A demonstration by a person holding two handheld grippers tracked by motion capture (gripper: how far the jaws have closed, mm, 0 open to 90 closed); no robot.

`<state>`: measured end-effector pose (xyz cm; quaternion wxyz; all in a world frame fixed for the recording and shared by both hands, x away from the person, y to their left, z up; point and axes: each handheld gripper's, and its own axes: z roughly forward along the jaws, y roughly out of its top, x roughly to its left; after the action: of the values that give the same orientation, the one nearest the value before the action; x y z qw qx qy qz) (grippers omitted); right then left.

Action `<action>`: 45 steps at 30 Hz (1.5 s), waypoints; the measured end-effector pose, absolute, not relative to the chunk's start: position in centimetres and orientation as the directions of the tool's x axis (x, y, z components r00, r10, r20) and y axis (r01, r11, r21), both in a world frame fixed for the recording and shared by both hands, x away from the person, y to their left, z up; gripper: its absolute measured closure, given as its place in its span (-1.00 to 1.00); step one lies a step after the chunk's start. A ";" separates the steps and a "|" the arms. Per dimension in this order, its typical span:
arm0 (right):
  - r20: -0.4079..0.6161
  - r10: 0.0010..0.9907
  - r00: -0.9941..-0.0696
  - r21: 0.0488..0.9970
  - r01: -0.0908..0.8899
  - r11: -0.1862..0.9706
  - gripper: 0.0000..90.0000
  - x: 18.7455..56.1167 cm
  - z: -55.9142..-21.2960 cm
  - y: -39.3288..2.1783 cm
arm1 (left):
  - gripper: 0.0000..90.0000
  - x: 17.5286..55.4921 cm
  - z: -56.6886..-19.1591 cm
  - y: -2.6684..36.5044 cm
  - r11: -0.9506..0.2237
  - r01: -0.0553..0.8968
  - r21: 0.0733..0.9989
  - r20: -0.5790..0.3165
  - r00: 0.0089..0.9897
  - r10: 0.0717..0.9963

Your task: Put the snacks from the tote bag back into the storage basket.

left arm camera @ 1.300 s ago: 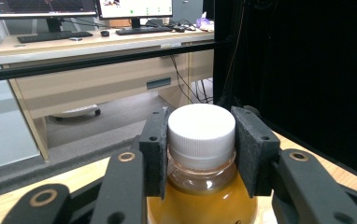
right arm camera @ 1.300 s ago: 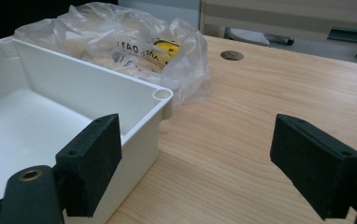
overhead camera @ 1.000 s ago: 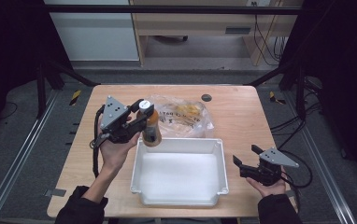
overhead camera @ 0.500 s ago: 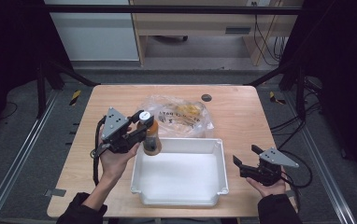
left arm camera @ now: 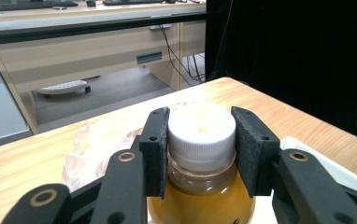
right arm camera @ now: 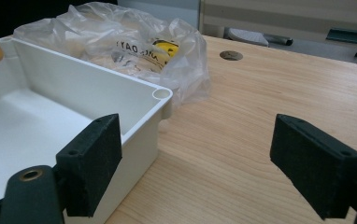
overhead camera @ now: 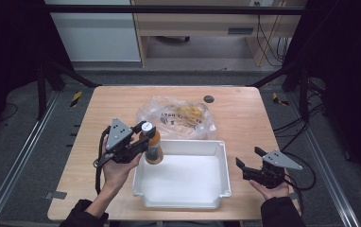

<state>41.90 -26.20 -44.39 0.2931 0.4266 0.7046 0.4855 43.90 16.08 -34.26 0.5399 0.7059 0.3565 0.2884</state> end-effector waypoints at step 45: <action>-0.002 0.883 -0.468 0.935 0.312 0.167 -0.62 41.7 -44.4 -26.2 | 0.31 43.2 -39.5 16.7 -0.238 0.298 0.925 0.019 0.588 0.809</action>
<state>41.68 -26.19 -44.37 0.2936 0.4238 0.7053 0.4867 43.24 16.70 -39.48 0.4923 0.7426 0.3725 0.2596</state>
